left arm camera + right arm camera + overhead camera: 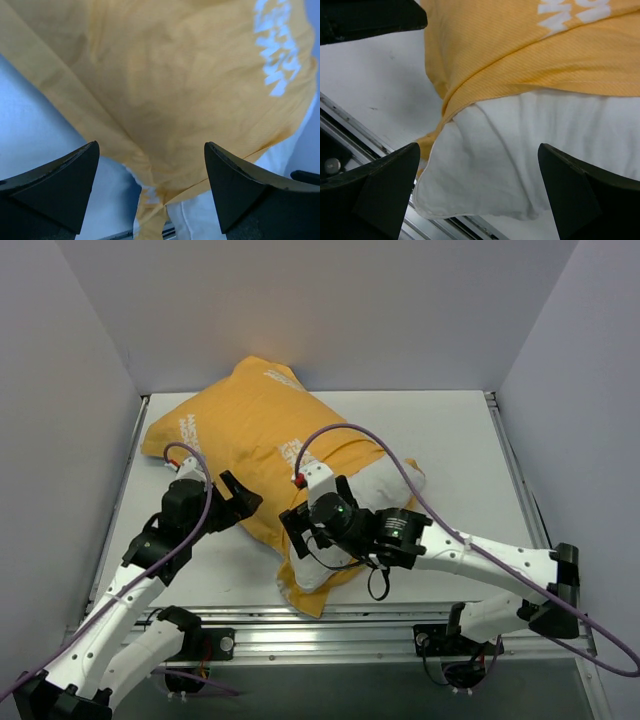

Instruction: Remove the pillowcase from the pillow

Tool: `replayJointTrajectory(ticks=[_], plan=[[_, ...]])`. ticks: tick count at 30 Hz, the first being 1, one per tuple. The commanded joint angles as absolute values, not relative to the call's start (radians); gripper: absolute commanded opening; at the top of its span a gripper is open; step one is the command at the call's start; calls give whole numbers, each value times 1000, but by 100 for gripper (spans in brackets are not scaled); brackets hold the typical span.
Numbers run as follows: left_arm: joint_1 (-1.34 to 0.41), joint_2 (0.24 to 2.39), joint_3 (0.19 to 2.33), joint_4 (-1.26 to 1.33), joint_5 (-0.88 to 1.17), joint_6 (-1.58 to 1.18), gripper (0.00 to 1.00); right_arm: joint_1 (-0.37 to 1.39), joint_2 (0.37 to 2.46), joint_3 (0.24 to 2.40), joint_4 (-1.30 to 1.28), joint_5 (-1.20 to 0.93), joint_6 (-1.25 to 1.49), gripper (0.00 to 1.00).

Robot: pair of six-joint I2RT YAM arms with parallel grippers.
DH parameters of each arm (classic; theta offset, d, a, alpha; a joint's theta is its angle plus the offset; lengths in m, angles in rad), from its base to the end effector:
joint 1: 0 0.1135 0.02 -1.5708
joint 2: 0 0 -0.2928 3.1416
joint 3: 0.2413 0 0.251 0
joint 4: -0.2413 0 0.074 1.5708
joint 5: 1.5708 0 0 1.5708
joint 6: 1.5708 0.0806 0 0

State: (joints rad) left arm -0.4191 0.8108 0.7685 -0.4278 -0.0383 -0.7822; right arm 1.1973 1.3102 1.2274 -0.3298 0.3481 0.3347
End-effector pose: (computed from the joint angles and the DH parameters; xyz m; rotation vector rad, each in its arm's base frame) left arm 0.1859 -0.0794 0.3053 -0.4065 2.0768 -0.7004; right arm 0.1459 0.2969 0.3760 -0.6282 1.9160 0.6542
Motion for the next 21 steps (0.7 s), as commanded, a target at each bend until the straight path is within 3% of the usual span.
replayJointTrajectory(ticks=[1,11,14,15,17,21], plan=[[-416,775,684,-485,54,-854,94,1203,1419,1252,-442,425,342,100],[-414,778,649,-485,67,-815,94,1198,1712,1223,-522,502,385,99],[-414,790,644,-472,94,-798,94,1193,1753,1198,-479,456,394,55],[-414,790,643,-469,104,-795,94,1187,1758,1198,-454,446,399,25],[-414,788,640,-476,112,-788,94,1161,1752,1206,-431,411,400,0],[-414,775,626,-465,138,-772,94,1082,1697,1267,-359,351,381,0]])
